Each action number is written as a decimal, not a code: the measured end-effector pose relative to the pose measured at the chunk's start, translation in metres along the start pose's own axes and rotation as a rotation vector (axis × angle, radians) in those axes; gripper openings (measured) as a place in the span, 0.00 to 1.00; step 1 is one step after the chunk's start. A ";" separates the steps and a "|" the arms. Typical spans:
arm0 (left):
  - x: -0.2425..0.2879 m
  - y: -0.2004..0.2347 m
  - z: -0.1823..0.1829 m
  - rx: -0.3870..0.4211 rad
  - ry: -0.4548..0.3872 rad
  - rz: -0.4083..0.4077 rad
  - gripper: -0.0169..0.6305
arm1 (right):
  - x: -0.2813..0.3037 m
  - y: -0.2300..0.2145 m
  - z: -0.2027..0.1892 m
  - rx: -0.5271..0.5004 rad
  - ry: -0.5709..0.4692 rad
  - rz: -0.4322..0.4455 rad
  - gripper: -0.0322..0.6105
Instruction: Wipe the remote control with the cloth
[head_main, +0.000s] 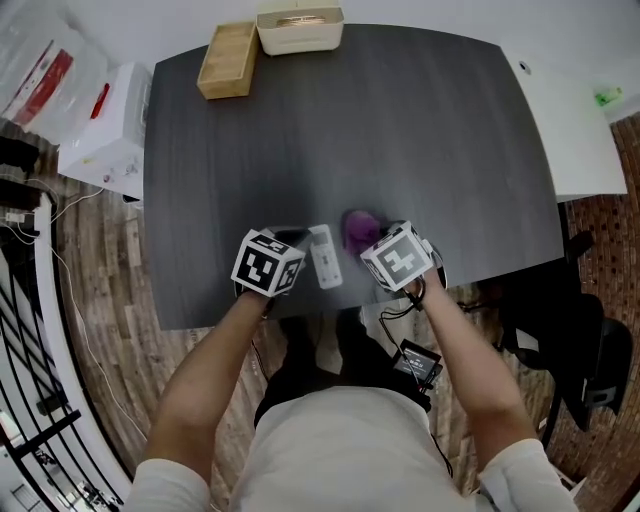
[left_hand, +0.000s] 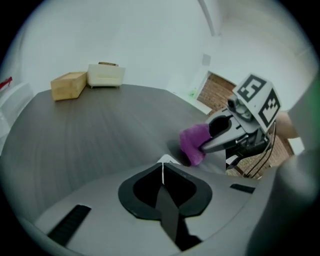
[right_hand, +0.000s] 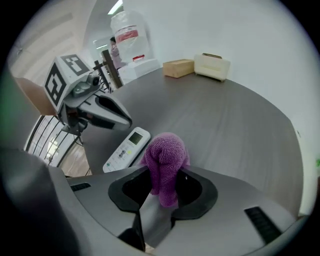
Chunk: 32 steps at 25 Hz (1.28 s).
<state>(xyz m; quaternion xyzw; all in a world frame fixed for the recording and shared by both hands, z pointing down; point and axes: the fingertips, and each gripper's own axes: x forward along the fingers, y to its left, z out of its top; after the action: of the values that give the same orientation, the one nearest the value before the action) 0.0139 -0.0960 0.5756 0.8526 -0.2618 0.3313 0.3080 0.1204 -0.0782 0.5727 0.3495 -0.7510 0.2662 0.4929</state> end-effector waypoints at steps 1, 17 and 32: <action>0.002 -0.001 -0.006 -0.012 0.016 0.002 0.03 | 0.006 0.004 0.011 -0.036 -0.004 0.016 0.24; 0.012 -0.001 -0.018 -0.263 -0.032 0.103 0.04 | 0.022 0.043 0.007 -0.094 0.064 0.167 0.24; 0.015 0.001 -0.024 -0.470 -0.177 0.208 0.03 | 0.010 0.104 -0.037 -0.111 0.037 0.222 0.24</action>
<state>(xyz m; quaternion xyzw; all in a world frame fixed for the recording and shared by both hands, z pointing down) 0.0131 -0.0839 0.6014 0.7519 -0.4435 0.2152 0.4378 0.0565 0.0109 0.5901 0.2315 -0.7893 0.2837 0.4928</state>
